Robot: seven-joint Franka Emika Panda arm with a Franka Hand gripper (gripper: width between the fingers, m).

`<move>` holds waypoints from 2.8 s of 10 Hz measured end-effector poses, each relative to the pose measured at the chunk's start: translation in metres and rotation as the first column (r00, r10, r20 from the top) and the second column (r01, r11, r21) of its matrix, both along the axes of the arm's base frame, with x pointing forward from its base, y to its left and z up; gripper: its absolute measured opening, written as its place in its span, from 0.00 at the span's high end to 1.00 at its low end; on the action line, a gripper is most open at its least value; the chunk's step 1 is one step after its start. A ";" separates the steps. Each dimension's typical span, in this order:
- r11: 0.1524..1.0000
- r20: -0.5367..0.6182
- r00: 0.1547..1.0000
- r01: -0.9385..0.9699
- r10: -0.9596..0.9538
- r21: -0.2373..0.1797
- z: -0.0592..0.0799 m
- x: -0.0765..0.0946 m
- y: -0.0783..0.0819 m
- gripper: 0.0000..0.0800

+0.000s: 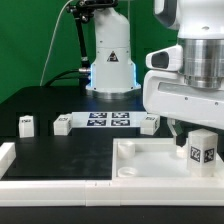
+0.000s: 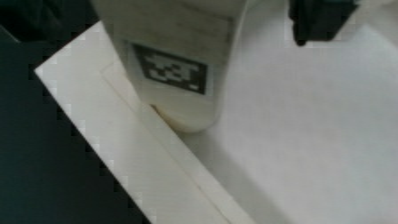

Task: Assemble one leg

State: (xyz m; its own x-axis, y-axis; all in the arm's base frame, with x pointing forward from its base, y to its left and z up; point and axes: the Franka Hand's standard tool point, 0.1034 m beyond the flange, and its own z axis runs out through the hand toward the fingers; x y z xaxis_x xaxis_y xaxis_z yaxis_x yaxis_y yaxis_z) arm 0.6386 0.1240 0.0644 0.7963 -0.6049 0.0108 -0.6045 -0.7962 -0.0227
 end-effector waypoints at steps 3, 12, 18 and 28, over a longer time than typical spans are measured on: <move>0.967 0.002 0.967 -0.255 0.255 -0.007 0.000 0.000 0.002 0.19; 0.524 -0.021 0.525 -0.851 0.851 -0.042 0.000 0.001 -0.006 0.19; 0.643 -0.014 0.644 -0.765 0.765 -0.037 0.000 0.001 -0.006 0.64; 0.996 -0.007 0.999 0.041 -0.042 -0.079 0.000 -0.003 -0.019 0.62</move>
Offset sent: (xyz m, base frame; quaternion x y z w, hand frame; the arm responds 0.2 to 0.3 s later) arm -0.0028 0.0041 0.0020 -0.0020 0.0035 -0.2420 0.9703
